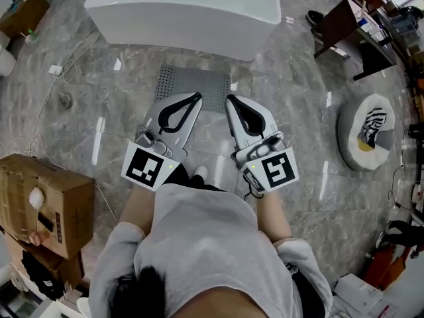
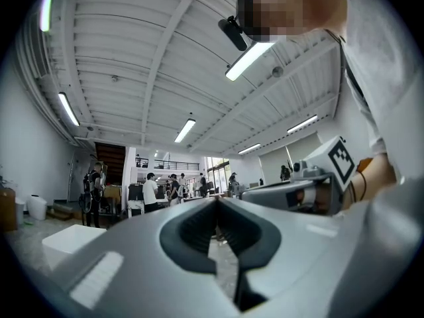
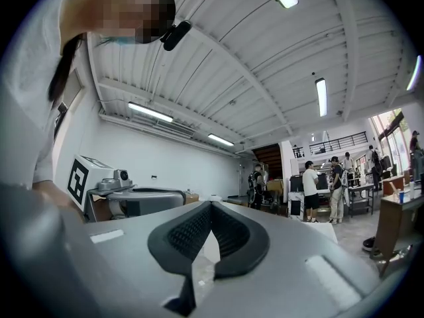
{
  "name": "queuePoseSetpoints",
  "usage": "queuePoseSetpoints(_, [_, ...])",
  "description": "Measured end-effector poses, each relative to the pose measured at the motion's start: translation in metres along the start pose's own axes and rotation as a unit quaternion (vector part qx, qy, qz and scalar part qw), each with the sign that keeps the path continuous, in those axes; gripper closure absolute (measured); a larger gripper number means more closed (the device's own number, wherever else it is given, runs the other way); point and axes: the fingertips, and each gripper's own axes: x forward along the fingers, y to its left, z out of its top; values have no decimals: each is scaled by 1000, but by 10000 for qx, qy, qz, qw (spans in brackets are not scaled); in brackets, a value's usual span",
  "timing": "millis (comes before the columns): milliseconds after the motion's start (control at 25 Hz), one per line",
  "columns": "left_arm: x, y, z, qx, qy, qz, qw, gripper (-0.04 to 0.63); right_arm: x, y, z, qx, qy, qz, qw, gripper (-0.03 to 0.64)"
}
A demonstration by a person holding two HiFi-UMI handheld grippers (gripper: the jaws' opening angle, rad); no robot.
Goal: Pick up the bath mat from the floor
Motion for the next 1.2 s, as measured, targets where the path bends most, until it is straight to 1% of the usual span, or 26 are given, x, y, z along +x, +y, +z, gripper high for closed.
queuePoseSetpoints(280, [17,11,-4,-10,7,-138,9999,595,13,-12,-2,-28,15,-108,9999,617])
queuePoseSetpoints(520, [38,36,-9,-39,10,-299,9995,594,38,-30,-4,-12,40,-283,9996,615])
queuePoseSetpoints(840, [67,90,-23,-134,134,-530,9984,595,95,-52,-12,84,127,-493,9987,615])
queuePoseSetpoints(1200, [104,159,-41,-129,240,-760,9967,594,165,-84,-23,160,177,-768,9968,615])
